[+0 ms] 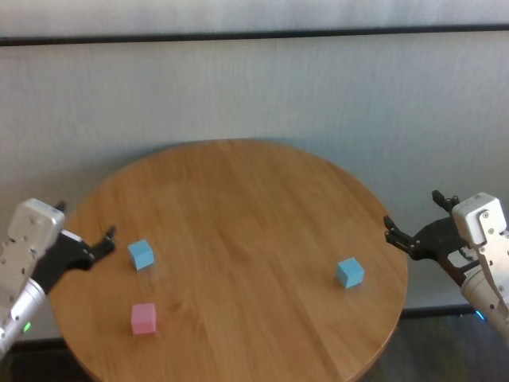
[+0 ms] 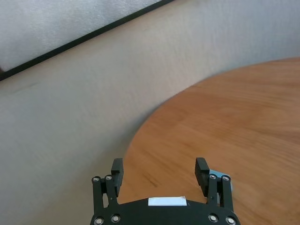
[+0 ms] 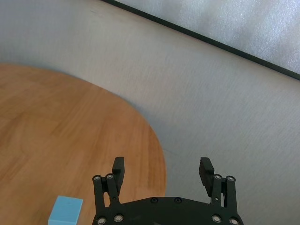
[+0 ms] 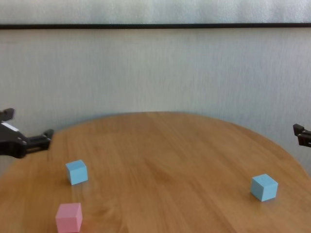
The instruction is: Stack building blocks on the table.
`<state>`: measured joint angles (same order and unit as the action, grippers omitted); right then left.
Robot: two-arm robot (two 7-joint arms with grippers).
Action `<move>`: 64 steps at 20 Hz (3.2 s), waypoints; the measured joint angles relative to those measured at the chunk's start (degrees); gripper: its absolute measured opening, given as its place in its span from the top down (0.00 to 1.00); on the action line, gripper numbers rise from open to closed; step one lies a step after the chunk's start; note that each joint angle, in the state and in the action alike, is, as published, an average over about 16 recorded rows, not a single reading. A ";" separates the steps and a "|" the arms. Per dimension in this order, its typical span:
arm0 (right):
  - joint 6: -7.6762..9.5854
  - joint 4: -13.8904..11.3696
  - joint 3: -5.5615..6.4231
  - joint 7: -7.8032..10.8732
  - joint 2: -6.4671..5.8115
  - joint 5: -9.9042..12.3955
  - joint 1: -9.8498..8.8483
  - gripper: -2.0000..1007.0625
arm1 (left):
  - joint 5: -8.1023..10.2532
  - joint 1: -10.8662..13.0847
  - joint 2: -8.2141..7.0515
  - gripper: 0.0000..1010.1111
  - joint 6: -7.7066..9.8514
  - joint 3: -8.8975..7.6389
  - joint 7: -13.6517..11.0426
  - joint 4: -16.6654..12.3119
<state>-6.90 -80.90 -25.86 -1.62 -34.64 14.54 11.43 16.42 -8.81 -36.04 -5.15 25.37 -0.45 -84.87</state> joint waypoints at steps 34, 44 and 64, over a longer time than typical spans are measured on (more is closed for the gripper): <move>0.00 0.00 0.00 0.00 0.00 0.00 0.00 0.00 | 8.45 10.98 -3.79 0.01 26.23 -1.41 -9.33 -18.20; 0.00 0.00 0.00 0.00 0.00 0.00 0.00 0.00 | 6.75 9.45 -1.76 0.01 28.55 -1.02 -10.12 -16.04; 0.00 0.00 0.00 0.00 0.00 0.00 0.00 0.00 | 3.09 6.69 1.87 0.01 28.92 -1.63 -11.25 -11.14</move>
<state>-6.90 -80.90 -25.86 -1.62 -34.64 14.54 11.43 19.52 -2.12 -34.17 23.78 23.74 -11.71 -96.01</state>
